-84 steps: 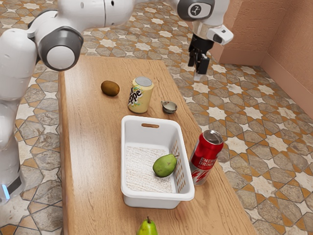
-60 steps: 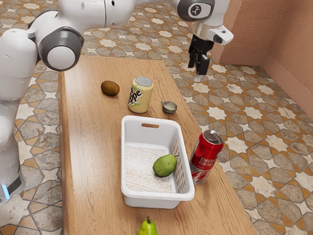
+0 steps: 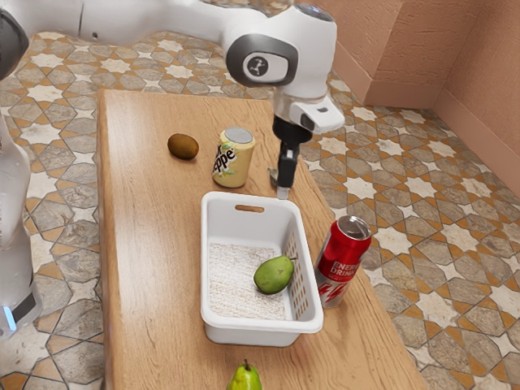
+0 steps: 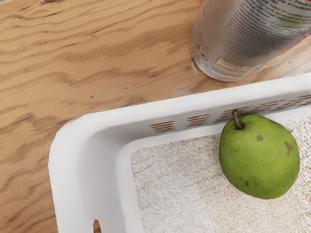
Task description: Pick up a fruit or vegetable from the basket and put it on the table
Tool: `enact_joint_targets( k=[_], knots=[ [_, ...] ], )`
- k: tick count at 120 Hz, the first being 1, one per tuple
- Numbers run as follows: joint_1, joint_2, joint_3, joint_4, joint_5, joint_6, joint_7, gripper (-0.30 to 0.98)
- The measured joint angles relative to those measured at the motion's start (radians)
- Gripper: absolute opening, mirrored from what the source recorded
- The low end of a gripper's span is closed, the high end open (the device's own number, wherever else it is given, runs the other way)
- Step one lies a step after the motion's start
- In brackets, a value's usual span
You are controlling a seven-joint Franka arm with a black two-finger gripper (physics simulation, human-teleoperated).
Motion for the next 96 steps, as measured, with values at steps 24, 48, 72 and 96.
enact_joint_targets(
  k=[24,48,72,96],
  knots=[
    [-0.330,-0.005,0.233,-0.125,-0.035,0.127,-0.011,0.68],
    [-0.435,-0.008,0.325,-0.181,-0.035,0.226,-0.020,0.69],
    [-0.466,0.065,0.340,-0.160,-0.017,0.302,-0.030,0.71],
    [-0.457,0.066,0.352,-0.206,-0.016,0.331,-0.045,0.69]
  ],
)
